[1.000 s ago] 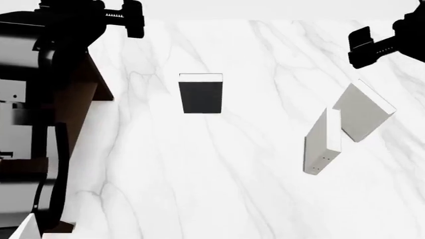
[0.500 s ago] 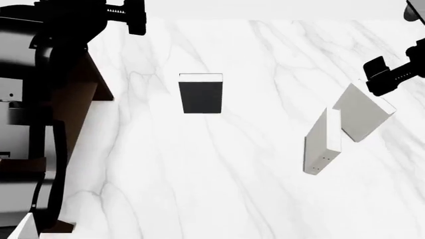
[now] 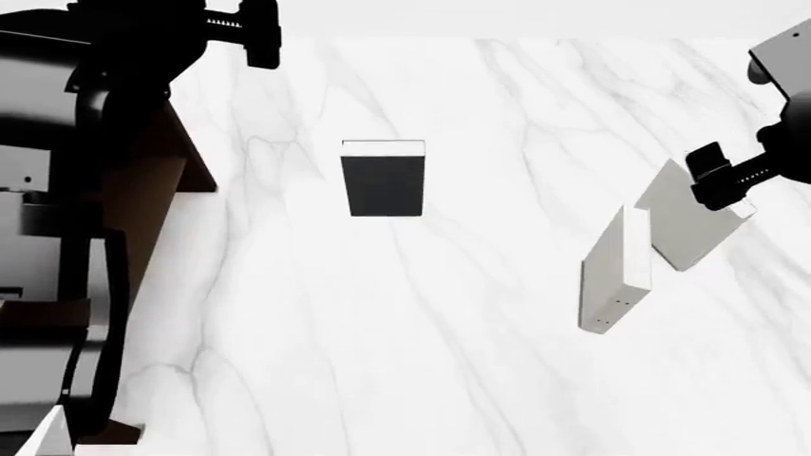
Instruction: Pick up the book on the right and place it under the cabinet shelf.
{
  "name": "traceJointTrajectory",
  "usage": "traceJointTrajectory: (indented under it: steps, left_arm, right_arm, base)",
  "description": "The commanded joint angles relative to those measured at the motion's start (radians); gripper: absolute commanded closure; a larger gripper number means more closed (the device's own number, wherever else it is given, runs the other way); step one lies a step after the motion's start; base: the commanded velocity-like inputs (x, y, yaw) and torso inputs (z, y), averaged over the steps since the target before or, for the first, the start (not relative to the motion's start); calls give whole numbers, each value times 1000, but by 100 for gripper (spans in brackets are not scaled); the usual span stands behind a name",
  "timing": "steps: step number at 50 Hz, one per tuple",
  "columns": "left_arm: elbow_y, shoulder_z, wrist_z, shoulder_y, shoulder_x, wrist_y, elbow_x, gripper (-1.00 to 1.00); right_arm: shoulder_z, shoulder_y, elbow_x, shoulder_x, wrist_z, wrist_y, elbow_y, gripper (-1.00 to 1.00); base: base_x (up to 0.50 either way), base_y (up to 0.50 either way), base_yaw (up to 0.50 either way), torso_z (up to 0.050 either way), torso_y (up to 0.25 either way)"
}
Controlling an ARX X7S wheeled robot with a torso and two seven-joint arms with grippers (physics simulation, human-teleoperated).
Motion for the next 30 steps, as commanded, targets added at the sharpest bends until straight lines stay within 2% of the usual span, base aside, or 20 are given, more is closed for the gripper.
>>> traceJointTrajectory:
  steps: [1,30]
  left_arm:
    - [-19,9,0,-8,3,11,2,-100]
    - [-48,20,-6,-25,-5,28,7,-100]
  right_arm:
    - [-6,-30,-14,-15,22,-59,84,-100]
    - [-26,-17,-56,-124,56,-268,406,-100]
  base:
    - [0,0,0,0,0]
    - [0,0,0,0,0]
